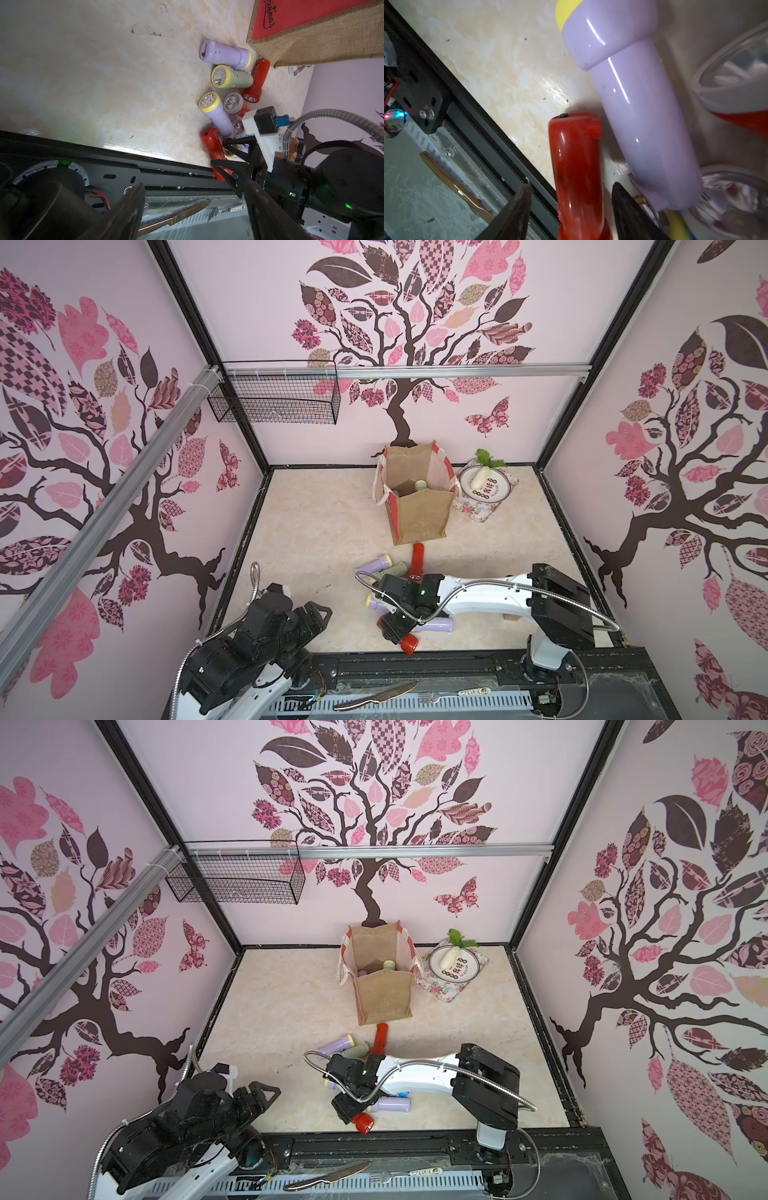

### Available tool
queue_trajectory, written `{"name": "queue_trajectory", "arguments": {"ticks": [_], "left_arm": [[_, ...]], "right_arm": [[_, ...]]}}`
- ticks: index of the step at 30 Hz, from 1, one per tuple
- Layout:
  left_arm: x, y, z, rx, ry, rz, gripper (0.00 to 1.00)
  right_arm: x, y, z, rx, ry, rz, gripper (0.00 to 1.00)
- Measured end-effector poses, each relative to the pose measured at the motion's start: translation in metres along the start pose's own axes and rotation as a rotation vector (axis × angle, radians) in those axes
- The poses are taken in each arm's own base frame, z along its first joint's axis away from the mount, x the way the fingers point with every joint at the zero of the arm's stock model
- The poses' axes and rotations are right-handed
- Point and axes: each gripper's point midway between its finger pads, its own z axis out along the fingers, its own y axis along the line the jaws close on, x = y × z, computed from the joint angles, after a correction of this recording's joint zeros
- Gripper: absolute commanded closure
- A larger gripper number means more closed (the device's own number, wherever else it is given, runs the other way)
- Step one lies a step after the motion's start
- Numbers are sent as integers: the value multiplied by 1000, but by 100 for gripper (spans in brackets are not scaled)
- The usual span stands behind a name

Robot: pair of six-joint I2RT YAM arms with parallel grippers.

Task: Put the flashlights into the tote bags
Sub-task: Pick up the flashlight from the center of the board.

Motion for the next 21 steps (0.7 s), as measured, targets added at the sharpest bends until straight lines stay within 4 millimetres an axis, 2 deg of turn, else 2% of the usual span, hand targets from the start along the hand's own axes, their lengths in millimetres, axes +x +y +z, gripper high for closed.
{"name": "queue_trajectory", "arguments": {"ticks": [10,14,21], "left_arm": [[2,4,-2,-2,1,0,21],[2,4,-2,-2,1,4,21],[1,3,-1,-4,-1,28,21]], "right_arm": [[1,-7,15,40,21,1,49],[1,-10,19,53,26,2,50],[1,-16,20,84,21,1,58]]}}
